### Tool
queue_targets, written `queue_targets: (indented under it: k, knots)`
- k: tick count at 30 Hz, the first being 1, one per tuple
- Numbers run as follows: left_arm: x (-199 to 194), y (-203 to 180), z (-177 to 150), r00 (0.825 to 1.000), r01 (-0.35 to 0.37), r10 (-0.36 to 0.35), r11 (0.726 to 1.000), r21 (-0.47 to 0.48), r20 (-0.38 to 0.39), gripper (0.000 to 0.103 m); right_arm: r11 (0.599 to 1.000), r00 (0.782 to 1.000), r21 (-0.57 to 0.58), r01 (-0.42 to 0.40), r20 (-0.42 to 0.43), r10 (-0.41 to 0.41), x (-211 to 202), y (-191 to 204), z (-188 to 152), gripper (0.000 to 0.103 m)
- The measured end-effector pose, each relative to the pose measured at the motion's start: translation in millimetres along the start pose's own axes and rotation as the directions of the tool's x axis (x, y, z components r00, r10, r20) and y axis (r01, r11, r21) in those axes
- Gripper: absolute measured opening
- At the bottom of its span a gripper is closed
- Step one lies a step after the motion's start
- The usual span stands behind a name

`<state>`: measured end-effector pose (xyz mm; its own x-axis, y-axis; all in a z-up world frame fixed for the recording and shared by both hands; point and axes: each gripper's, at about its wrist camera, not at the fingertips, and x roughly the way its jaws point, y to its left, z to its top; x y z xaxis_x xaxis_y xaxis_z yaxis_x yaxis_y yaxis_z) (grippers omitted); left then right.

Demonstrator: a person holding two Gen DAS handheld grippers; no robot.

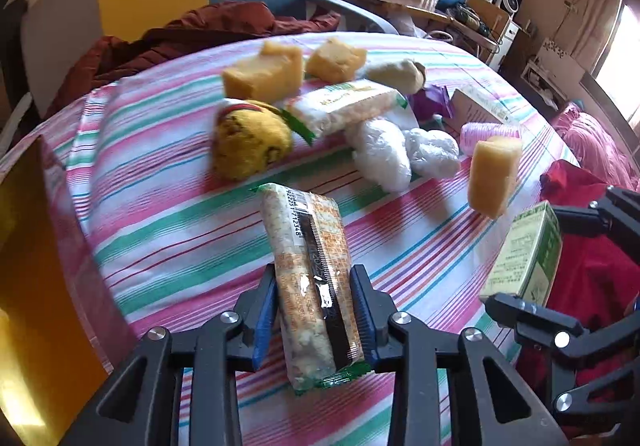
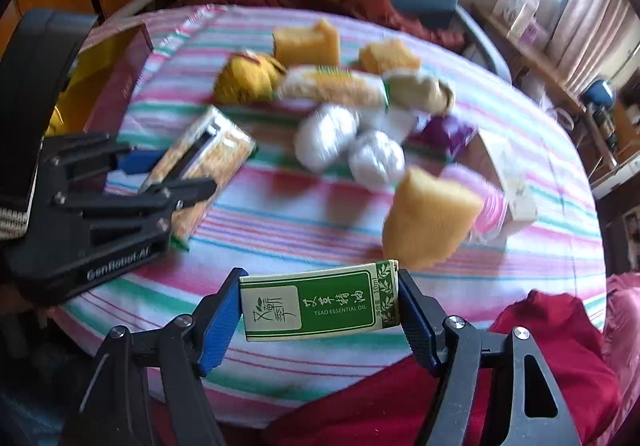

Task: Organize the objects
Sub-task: 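Carry the snack bar and green box into the gold tray and release both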

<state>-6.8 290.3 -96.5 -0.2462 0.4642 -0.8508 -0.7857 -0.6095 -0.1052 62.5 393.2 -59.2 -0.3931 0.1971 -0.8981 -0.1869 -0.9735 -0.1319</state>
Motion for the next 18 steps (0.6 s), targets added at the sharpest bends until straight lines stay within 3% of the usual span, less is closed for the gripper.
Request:
queue_targets:
  k: [7,18]
  knots:
    - [-15,9,-3,0.999,0.002,0.0,0.999,-0.044,0.046,0.032,0.997,0.994,-0.048,0.067,0.085,-0.062,-14,19,8,0.073]
    - [-89,38,-4,0.98,-0.001,0.026,0.992,-0.128,0.197,0.032,0.995,0.979,-0.065,0.074,0.194,-0.06,-45,40,22,0.073]
